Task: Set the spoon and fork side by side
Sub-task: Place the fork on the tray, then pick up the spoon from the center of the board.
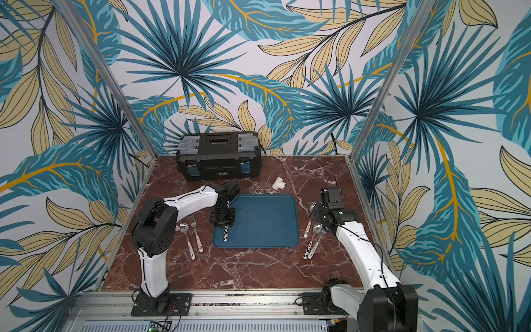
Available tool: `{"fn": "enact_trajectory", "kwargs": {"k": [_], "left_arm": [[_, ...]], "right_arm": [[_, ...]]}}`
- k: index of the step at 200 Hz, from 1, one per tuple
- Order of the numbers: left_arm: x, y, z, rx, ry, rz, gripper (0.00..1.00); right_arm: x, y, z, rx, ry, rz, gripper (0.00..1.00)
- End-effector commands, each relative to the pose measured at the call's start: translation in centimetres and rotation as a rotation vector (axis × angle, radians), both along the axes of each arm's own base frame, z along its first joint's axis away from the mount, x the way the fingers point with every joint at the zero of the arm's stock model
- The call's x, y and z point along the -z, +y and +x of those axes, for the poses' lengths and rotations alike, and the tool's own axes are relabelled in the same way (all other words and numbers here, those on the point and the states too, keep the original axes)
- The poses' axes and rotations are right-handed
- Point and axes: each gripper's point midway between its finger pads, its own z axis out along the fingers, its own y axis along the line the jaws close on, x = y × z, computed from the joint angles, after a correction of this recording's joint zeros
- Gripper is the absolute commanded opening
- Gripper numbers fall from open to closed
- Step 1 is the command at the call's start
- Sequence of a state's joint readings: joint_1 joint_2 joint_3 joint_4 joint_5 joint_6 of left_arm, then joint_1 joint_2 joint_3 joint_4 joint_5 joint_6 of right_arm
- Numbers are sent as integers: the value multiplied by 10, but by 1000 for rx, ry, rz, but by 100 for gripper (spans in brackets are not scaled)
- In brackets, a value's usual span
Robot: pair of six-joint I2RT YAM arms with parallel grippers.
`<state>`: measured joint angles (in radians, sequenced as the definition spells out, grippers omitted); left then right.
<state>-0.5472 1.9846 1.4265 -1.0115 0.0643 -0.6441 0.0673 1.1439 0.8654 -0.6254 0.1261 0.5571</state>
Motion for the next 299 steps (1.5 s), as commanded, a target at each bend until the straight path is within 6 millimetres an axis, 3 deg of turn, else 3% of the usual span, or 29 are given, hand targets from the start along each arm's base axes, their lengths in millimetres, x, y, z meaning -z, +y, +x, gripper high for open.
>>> {"fn": "enact_trajectory", "kwargs": {"k": [1,33,60,75,99,183,218,246,299], "left_arm": [[-40,-11,22,25,-114,-50,41],[-87,-7,34,31,-217,-47,43],[-121,15,28,4,-296,13,44],[-135,33,22,-27,-358,54,44],[-149,42,8,-67,-426,9,46],[-119,49,-21,-61,-395,-34,47],[-112,47,-19,-61,-397,-43,47],[-106,42,-19,-52,-381,-62,47],[-98,41,-19,-46,-365,-53,47]], "right_arm": [[9,-2,-6,1,25,-17,47],[10,-7,-8,17,52,-43,47],[22,-5,-21,16,147,-35,46],[34,-3,-34,6,218,-36,37],[49,-2,-55,-10,303,-45,30],[97,34,-93,-107,524,61,35],[105,26,-93,-64,523,19,35],[113,31,-87,-76,525,34,34],[113,28,-74,-87,496,5,33]]}}
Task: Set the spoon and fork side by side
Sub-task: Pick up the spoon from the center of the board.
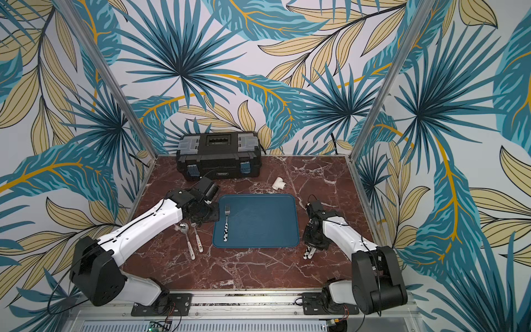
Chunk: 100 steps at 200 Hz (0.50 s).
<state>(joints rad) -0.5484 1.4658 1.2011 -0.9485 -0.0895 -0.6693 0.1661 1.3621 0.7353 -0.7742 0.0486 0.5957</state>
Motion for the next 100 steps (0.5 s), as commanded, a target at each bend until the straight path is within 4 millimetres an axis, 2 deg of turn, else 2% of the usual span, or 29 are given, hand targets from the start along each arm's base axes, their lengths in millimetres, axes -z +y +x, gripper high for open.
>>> {"fn": "enact_trajectory", "kwargs": {"k": [1,39,100], "left_arm": [[11,0,-2,4,15,7,47],[13,-2,-2,4,21,-2,47],[15,1,-4,-3,29,10,47]], "right_arm": [[5,-2,6,-6,-4,-22,33],[16,1,11,4,12,-13,33],[24,-2,4,18,27,-23,23]]}}
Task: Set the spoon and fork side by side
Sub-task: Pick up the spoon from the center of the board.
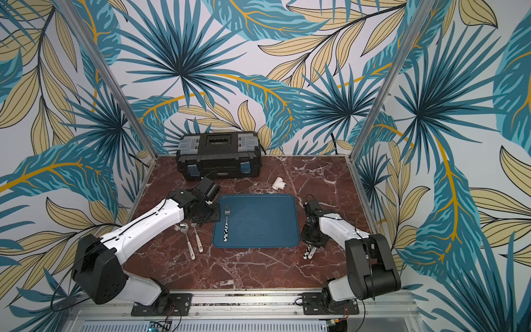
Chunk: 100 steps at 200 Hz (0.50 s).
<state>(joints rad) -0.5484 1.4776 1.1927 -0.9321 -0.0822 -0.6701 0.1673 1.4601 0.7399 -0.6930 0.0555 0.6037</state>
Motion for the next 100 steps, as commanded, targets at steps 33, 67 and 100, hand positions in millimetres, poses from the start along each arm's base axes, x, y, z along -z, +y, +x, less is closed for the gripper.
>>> {"fn": "enact_trajectory", "kwargs": {"k": [33,67,100], "left_arm": [[7,2,-4,-5,18,7,47],[3,4,-4,-3,9,12,47],[-13,15,-4,-27,-68,27,45]], "right_arm": [[5,-2,-8,8,6,-10,17],[-6,-2,-3,-1,-21,-18,12],[-37,-4,5,-24,-93,-61,8]]}}
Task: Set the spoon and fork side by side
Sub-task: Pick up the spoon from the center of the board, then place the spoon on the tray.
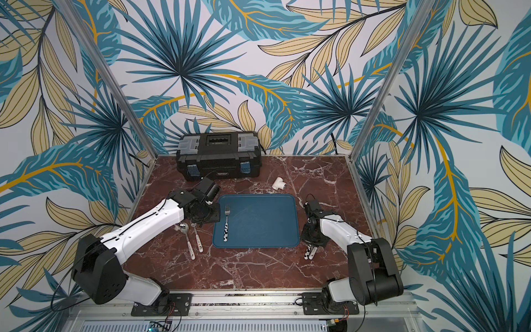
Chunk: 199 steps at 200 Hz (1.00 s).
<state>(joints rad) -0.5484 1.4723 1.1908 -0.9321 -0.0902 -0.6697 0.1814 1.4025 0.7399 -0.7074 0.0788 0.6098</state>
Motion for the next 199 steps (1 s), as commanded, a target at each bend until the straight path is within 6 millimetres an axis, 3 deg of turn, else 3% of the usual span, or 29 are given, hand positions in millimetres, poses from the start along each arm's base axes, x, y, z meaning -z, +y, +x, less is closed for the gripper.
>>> {"fn": "enact_trajectory", "kwargs": {"k": [1,31,66,119,135,167,199], "left_arm": [[-12,14,-4,-25,-64,23,45],[-38,27,-6,-60,-196,-3,43],[-46,37,-12,-86,-223,7,43],[-45,46,-25,-96,-200,13,43],[-47,50,-28,-101,-209,13,43],[-48,58,-35,-123,-205,20,43],[-43,61,-37,-140,-198,10,43]], "right_arm": [[-26,-3,3,-19,-48,-49,8],[-64,23,14,-121,-102,-59,4],[-90,104,28,-266,-158,1,4],[-83,245,42,-465,-153,83,4],[-77,276,43,-500,-148,91,4],[-59,311,48,-483,-116,155,4],[-48,319,58,-462,-107,125,4]]}}
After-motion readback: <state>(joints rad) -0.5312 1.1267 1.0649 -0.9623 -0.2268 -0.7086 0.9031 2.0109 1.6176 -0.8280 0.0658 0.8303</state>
